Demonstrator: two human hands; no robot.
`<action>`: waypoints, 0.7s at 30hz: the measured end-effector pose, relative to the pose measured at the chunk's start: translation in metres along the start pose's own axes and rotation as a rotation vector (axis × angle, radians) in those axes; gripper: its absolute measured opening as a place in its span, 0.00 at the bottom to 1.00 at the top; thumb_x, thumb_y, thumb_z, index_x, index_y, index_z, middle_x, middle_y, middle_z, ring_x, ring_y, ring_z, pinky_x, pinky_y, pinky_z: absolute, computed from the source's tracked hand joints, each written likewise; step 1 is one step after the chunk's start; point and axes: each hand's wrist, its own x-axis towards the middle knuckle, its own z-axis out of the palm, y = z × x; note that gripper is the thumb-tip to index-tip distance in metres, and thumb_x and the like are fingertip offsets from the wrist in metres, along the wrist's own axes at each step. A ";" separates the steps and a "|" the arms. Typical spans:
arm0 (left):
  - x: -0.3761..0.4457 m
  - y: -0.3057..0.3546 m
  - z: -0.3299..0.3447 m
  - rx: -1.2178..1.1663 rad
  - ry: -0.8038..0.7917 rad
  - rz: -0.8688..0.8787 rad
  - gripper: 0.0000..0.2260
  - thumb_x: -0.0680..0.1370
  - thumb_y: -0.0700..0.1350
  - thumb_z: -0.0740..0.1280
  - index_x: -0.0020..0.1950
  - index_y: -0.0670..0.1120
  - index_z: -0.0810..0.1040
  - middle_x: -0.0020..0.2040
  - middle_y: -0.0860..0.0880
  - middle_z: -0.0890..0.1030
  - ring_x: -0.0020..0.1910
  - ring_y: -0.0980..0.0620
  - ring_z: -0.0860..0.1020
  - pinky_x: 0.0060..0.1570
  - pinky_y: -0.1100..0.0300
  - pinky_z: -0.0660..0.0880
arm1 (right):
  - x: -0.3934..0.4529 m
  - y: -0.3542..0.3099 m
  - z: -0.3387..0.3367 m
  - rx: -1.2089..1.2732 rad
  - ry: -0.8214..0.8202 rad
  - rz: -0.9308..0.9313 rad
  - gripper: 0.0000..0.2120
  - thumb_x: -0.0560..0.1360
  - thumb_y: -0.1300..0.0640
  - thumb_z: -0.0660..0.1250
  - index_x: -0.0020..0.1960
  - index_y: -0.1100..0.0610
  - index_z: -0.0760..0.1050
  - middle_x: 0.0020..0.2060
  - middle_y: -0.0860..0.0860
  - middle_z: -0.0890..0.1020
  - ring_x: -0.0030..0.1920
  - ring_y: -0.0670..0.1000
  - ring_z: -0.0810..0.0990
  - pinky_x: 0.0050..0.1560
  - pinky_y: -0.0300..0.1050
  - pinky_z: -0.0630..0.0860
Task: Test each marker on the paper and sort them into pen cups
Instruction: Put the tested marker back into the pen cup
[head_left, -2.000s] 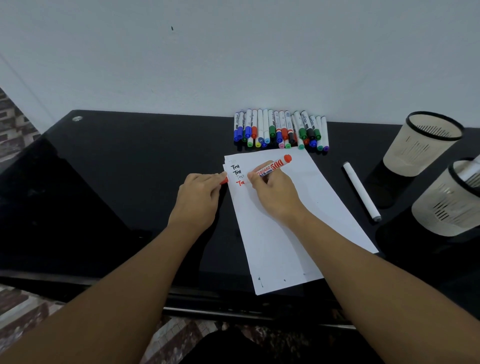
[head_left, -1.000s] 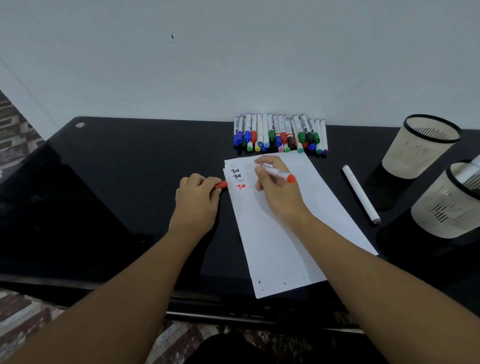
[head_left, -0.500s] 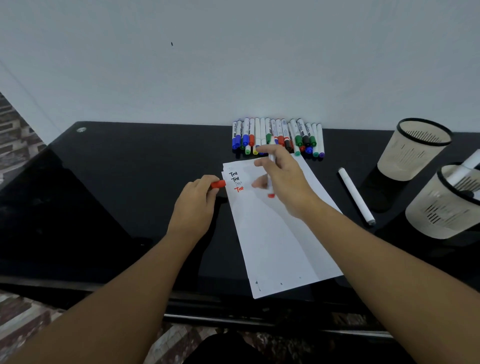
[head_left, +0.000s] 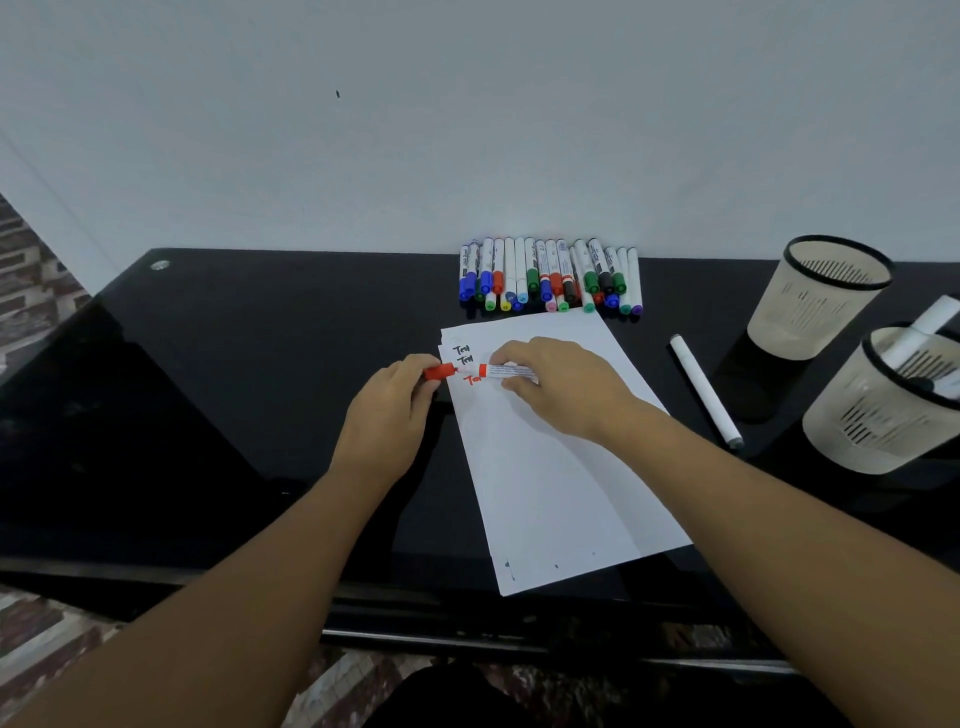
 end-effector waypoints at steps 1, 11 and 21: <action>0.000 0.001 0.000 -0.001 -0.001 0.018 0.10 0.85 0.47 0.62 0.65 0.51 0.76 0.55 0.54 0.81 0.51 0.56 0.76 0.50 0.58 0.77 | 0.000 0.000 0.000 -0.008 -0.004 -0.008 0.14 0.85 0.47 0.61 0.69 0.41 0.73 0.56 0.49 0.79 0.56 0.52 0.78 0.57 0.53 0.78; -0.007 0.006 -0.003 0.041 -0.022 0.114 0.14 0.85 0.47 0.62 0.70 0.48 0.76 0.58 0.49 0.83 0.51 0.52 0.79 0.52 0.55 0.79 | 0.002 -0.012 0.003 -0.193 0.028 -0.145 0.18 0.85 0.41 0.56 0.73 0.44 0.67 0.63 0.47 0.79 0.55 0.50 0.77 0.67 0.54 0.68; -0.004 0.008 -0.002 -0.002 -0.113 0.008 0.30 0.80 0.58 0.68 0.79 0.52 0.65 0.70 0.52 0.76 0.67 0.51 0.74 0.64 0.55 0.71 | -0.002 -0.017 -0.002 -0.121 0.056 -0.187 0.29 0.85 0.50 0.53 0.83 0.37 0.49 0.42 0.48 0.76 0.38 0.48 0.75 0.43 0.50 0.77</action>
